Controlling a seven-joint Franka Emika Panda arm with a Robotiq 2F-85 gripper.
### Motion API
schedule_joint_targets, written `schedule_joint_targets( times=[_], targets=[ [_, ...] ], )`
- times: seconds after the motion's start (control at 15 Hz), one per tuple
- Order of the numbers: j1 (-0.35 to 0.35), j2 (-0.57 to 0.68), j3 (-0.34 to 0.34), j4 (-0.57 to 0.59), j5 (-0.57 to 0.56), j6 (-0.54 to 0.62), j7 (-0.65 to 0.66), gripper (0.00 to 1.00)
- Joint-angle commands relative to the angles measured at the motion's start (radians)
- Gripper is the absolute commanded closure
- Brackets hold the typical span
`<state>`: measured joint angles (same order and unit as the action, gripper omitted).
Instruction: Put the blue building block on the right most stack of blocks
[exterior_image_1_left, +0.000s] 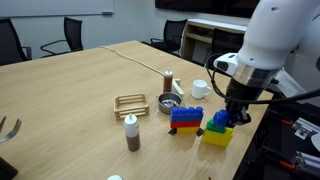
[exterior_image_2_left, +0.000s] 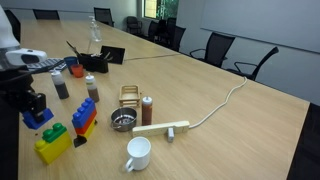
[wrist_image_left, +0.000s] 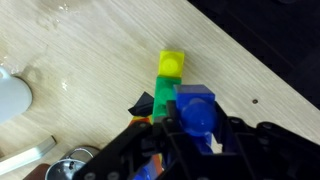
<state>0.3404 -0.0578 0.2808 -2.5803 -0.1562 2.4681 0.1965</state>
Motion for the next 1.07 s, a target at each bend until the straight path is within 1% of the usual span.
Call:
schedule_joint_targets(
  times=[0.0,0.33,0.4,0.73,0.87,1.0],
  targets=[
    [-0.014,-0.003,0.015,0.000,0.005,-0.002,-0.003,0.65],
    [-0.014,-0.004,0.015,0.000,0.008,-0.002,-0.003,0.65],
    [-0.014,-0.004,0.015,0.000,0.008,-0.002,-0.003,0.90],
    [-0.013,0.024,0.007,0.005,0.074,-0.003,-0.089,0.90],
    [-0.015,0.028,0.003,0.003,0.119,0.002,-0.152,0.90],
    [-0.024,0.021,-0.004,0.004,0.139,0.001,-0.193,0.90]
  ],
)
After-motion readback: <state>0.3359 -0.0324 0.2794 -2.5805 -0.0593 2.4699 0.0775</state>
